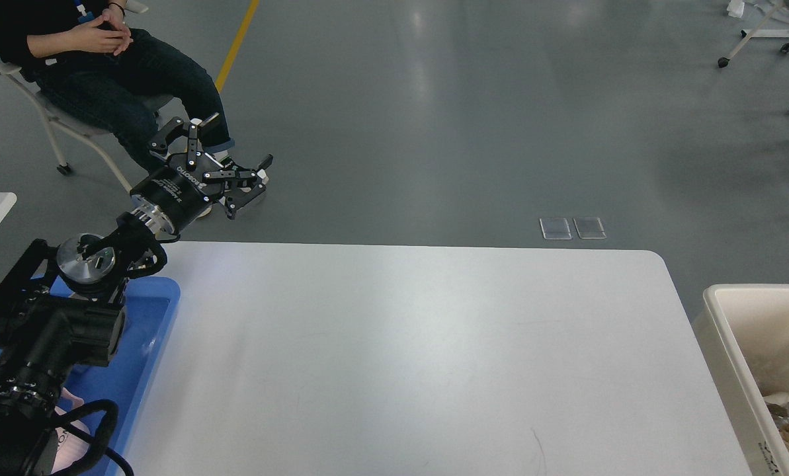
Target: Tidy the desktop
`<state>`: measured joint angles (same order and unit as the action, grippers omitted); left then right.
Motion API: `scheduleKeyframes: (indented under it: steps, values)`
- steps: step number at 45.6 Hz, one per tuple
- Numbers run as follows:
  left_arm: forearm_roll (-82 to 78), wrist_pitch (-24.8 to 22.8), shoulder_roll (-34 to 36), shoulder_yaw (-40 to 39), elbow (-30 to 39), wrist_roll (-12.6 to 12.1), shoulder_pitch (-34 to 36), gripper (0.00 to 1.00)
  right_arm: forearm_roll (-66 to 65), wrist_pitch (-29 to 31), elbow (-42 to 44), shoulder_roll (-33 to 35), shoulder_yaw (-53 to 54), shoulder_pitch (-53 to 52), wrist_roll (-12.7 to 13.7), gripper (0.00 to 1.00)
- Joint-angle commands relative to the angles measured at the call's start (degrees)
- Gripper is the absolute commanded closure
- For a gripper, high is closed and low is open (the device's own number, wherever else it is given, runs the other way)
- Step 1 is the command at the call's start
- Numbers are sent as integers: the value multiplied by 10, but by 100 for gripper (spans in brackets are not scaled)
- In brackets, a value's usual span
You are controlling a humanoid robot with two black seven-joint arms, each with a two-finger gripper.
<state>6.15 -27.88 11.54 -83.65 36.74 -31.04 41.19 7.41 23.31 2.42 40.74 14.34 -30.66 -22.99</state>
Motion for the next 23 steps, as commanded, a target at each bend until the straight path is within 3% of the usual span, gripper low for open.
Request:
scheduleKeyframes:
  steps: [1,14,23]
  values:
    - [-3,-3,21,31,-2,-4,20,1,-2,20,-15,-1,-3,-109,3,0]
    - [-19,-67,41,88,-46,4,23,1,8,75,-67,-118,8,-182,-1,0]
    - [-39,-100,41,89,-85,6,17,1,9,93,-106,-211,115,-179,-14,0]
